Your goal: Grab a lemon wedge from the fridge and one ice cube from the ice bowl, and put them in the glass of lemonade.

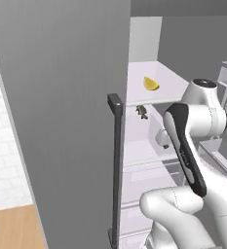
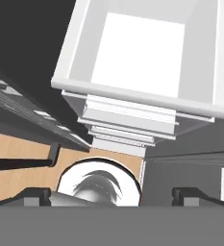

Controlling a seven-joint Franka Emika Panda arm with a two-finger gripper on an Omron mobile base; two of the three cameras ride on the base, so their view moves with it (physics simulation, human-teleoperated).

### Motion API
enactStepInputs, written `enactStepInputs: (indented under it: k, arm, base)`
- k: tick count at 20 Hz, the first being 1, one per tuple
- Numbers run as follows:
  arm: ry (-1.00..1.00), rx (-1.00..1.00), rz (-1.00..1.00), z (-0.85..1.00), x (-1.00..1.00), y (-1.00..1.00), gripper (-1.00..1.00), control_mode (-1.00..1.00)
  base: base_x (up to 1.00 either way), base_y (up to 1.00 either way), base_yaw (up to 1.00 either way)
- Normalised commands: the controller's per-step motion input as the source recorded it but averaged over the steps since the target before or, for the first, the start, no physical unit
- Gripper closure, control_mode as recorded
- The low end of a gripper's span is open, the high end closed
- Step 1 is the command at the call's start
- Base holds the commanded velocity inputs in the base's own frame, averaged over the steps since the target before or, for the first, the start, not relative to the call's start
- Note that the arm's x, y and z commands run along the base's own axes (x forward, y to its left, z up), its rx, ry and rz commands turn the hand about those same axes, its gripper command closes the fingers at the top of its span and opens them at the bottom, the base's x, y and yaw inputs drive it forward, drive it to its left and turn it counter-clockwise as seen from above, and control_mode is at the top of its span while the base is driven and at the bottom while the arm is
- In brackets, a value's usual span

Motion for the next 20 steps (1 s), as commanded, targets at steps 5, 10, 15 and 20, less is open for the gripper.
enactStepInputs:
  k: [5, 10, 15, 20]
  arm:
    - [-0.05, 0.14, 0.00, -0.12, -0.11, -0.23, -1.00, -1.00]
    - [-0.23, 0.19, 0.03, 0.23, -0.46, 0.00, -1.00, -1.00]
    - [-0.24, 0.06, 0.00, 0.27, -0.06, 0.46, -1.00, -1.00]
    - [-0.05, -0.15, -0.01, 0.90, -0.13, 0.60, -1.00, -1.00]
  base:
    - [0.03, -0.05, 0.00]
    - [0.00, 0.00, 0.00]
    - [0.00, 0.00, 0.00]
    - [0.00, 0.00, 0.00]
